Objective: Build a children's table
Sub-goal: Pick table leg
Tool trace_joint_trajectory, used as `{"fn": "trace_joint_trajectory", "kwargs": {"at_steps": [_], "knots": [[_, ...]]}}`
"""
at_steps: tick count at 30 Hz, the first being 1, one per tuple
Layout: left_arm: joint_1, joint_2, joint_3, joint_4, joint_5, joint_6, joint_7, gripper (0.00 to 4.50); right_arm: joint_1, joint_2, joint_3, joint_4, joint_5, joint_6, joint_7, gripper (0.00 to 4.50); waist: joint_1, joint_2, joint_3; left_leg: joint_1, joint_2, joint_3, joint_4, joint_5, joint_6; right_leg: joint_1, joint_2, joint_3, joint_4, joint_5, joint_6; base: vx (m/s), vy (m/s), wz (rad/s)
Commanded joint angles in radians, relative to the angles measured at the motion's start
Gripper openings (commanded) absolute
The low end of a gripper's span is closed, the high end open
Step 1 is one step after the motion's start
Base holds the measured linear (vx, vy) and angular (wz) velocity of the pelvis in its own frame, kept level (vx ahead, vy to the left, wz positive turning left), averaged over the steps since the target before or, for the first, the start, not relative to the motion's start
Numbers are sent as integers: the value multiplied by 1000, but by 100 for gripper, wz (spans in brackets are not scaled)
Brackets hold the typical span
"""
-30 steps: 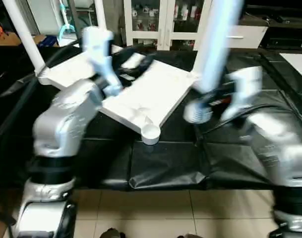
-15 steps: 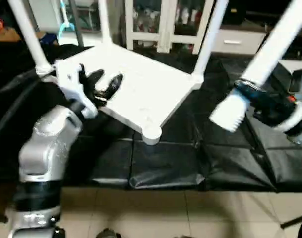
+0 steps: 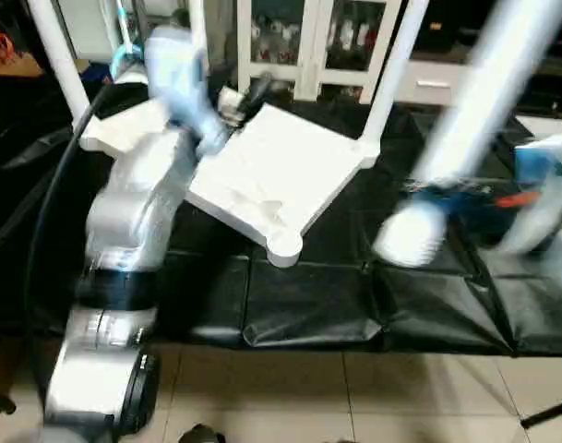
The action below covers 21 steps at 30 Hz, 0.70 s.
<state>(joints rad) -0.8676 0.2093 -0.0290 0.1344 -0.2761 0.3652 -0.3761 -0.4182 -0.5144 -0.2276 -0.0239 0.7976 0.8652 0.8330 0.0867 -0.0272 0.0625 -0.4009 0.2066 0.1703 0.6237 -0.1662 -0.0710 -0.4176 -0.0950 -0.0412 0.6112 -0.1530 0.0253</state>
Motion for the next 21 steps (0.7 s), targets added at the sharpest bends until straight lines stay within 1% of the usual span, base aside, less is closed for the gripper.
{"fn": "trace_joint_trajectory", "kwargs": {"at_steps": [1,2,4,5,6,7,8,9,10,12,13,14,15,16,19,20,21], "knots": [[-17,-18,-58,-3,13,32,-39,344,-14,-8,40,0,-81,-87,-34,186,-1,-8,-81,25,4,1,-80,-268,-57,36,-30,10,-84,-400,-105,0,0,0],[-24,-24,-63,-8,9,39,-45,344,-15,-8,56,4,-98,-101,-38,186,1,-2,-81,24,6,2,-80,-255,-55,37,-30,12,-79,-362,-123,0,0,0],[-54,-55,-105,-36,-7,84,-78,344,-17,-3,174,33,-242,-216,-73,186,2,1,-85,21,8,2,-79,-223,-55,43,-29,12,-69,-278,-156,0,0,0],[-54,-55,-105,-36,-7,84,-78,344,-17,-3,174,33,-242,-216,-73,186,0,1,-85,22,6,5,-78,-221,-52,42,-26,13,-69,-263,-164,0,0,0],[-60,-60,-122,-41,-2,94,-88,344,-20,3,205,40,-275,-244,-74,186,1,1,-86,23,6,5,-77,-217,-47,45,-27,14,-67,-244,-173,0,0,0],[-63,-68,-145,-26,17,89,-91,344,-24,22,239,50,-316,-296,-68,186,2,7,-87,21,5,5,-76,-212,-36,48,-27,15,-64,-218,-186,0,0,0],[-65,-73,-165,-6,40,78,-91,344,-25,37,263,45,-339,-327,-57,186,3,20,-87,20,5,3,-76,-207,-32,49,-27,15,-61,-197,-192,0,0,0],[-65,-73,-165,-6,40,78,-91,344,-25,37,263,45,-339,-327,-57,186,-3,9,-87,18,4,5,-75,-206,-22,53,-24,14,-63,-180,-197,0,0,0],[-73,-83,-182,11,52,67,-94,344,-24,51,296,39,-370,-362,-44,186,0,14,-88,19,3,5,-74,-193,-14,55,-24,15,-60,-163,-204,0,0,0],[-81,-93,-178,-1,31,68,-102,344,-20,49,311,45,-391,-381,-45,186,-1,10,-88,18,4,6,-74,-186,-5,57,-23,16,-59,-151,-213,0,0,0],[-91,-111,-166,-28,-1,87,-115,344,-13,42,335,66,-425,-427,-42,186,2,15,-88,21,6,7,-73,-184,-1,56,-26,16,-58,-151,-226,0,0,0],[-93,-116,-161,-36,-11,96,-119,344,-11,39,342,72,-434,-440,-40,186,2,11,-85,23,6,9,-74,-203,2,54,-24,15,-63,-175,-229,0,0,0],[-93,-116,-161,-37,-13,96,-120,344,-11,39,342,73,-434,-441,-40,186,3,12,-85,24,6,9,-74,-211,2,55,-25,16,-62,-186,-230,0,0,0],[-93,-120,-158,-47,-22,93,-128,344,-10,43,343,76,-434,-444,-42,186,2,11,-84,23,6,8,-76,-223,3,55,-26,15,-64,-209,-227,0,0,0],[-92,-123,-157,-55,-28,91,-135,344,-10,44,345,82,-439,-455,-44,186,-1,13,-81,25,6,7,-78,-253,2,52,-23,15,-70,-251,-212,0,0,0],[-87,-139,-125,-72,-71,87,-143,344,-15,49,343,97,-448,-470,-45,186,-1,13,-81,25,7,7,-78,-256,0,52,-24,15,-71,-258,-209,0,0,0],[-82,-149,-100,-87,-105,88,-148,344,-20,52,339,109,-457,-484,-47,185,-3,9,-78,22,6,7,-79,-269,-3,51,-27,14,-75,-290,-203,0,0,0]]}}
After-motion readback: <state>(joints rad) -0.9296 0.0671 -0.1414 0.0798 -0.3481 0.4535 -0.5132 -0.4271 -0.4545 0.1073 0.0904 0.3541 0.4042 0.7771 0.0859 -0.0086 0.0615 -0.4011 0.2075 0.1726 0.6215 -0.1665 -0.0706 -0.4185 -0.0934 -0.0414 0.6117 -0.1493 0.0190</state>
